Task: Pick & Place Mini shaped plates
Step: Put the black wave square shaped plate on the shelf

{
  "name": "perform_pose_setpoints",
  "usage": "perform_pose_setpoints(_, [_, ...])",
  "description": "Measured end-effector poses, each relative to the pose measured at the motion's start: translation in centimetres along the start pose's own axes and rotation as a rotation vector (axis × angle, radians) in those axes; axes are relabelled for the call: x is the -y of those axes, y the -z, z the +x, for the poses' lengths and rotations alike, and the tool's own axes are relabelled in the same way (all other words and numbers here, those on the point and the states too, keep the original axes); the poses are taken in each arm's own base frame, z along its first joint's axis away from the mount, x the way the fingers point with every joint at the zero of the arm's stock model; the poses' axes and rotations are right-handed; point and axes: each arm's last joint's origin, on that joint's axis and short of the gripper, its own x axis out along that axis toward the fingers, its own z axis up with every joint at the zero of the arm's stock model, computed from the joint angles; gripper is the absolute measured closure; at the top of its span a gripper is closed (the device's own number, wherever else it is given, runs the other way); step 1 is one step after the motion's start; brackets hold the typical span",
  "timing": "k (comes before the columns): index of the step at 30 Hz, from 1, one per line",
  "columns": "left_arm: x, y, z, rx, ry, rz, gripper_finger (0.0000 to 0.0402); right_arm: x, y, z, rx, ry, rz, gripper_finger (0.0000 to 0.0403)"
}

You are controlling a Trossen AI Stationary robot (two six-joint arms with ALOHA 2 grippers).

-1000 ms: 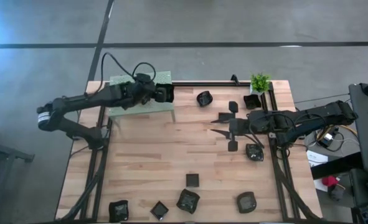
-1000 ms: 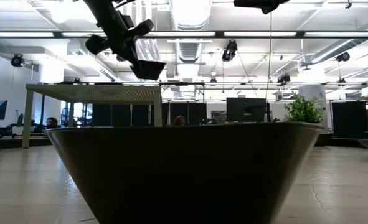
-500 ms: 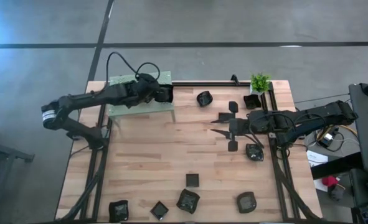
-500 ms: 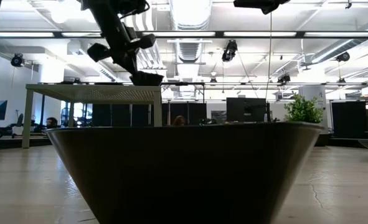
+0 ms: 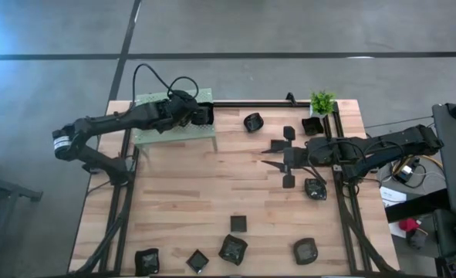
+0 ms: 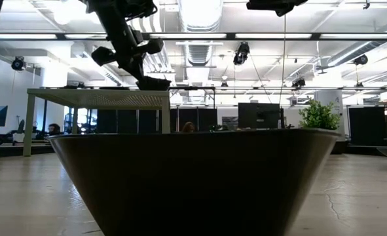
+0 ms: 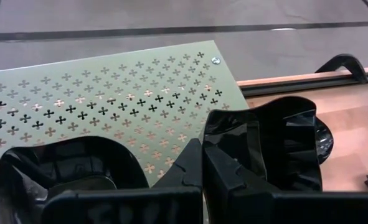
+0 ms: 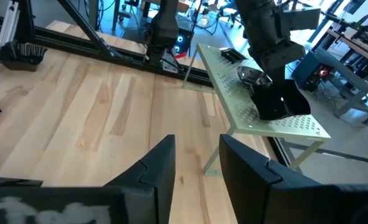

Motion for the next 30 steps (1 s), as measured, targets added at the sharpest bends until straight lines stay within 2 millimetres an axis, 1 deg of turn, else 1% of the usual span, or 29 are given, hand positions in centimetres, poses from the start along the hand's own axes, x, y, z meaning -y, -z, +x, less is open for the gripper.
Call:
perform_pose_setpoints(22, [-0.14,-0.13,0.04,0.027,-0.029,0.004,0.0401,0.0,0.01,0.0,-0.001,0.0,0.0,0.0284])
perform_pose_setpoints(26, [-0.14,-0.13,0.04,0.027,-0.028,-0.02,0.0401,0.0,0.01,0.0,-0.001,0.0,0.001,0.0284])
perform_pose_setpoints(30, [-0.14,-0.12,0.04,0.026,-0.028,0.001,0.0401,0.0,0.01,0.0,-0.002,0.0,0.001,0.0284])
